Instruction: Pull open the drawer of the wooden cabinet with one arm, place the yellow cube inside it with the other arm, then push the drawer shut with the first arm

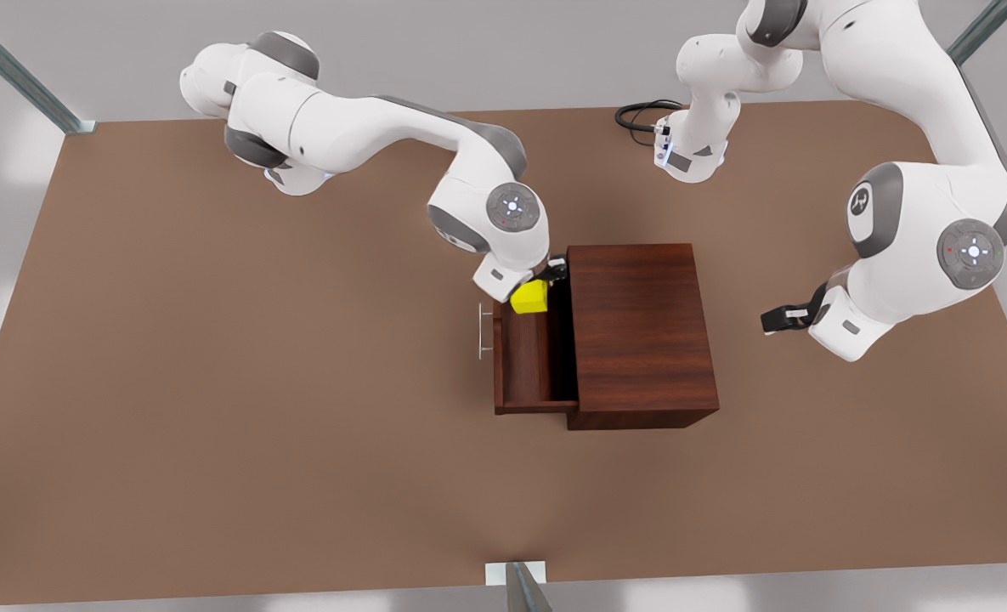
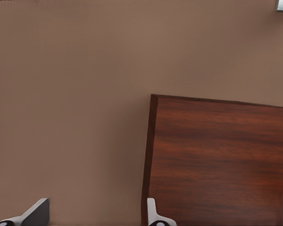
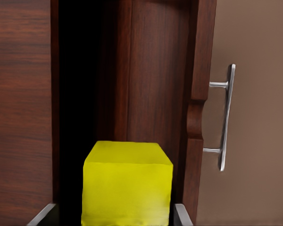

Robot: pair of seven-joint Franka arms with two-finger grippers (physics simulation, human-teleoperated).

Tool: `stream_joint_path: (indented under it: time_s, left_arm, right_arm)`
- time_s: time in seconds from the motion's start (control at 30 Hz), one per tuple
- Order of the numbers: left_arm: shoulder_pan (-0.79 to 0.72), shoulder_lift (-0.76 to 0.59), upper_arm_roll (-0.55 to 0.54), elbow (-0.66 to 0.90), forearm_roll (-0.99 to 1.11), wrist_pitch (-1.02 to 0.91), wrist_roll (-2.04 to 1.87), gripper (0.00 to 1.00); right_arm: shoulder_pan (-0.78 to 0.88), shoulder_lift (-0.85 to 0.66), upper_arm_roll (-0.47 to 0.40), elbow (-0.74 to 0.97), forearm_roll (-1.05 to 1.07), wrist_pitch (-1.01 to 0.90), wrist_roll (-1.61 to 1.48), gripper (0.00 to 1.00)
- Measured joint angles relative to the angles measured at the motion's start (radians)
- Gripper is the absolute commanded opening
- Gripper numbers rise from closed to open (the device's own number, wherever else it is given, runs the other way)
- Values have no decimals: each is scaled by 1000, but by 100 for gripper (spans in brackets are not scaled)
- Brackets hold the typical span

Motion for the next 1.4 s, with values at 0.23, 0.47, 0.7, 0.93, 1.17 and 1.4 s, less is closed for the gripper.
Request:
stream_joint_path:
  time_s: [0.23, 0.47, 0.7, 0.93, 1.17, 1.4]
  left_arm:
    - [-16, -3, -4, 1, -19, -3, 46, 100]
    - [-385, 18, -7, 12, -104, 49, -241, 100]
    - [-570, 150, -7, 14, -150, 418, -948, 79]
    - [-662, 324, -16, 14, -174, 792, -1638, 21]
    - [-681, 429, -61, 7, -207, 1004, -2077, 21]
    - [-659, 428, -63, 5, -209, 879, -2197, 21]
  right_arm:
    - [-158, -208, 8, -53, -31, -9, 18, 100]
    - [-127, -594, -811, -260, 263, -86, -174, 100]
    - [-191, -576, -891, -229, 379, -134, -430, 100]
    - [-193, -569, -891, -234, 399, -150, -612, 100]
    - [-194, -569, -893, -236, 406, -162, -736, 100]
    - [-204, -569, -894, -237, 422, -166, -821, 100]
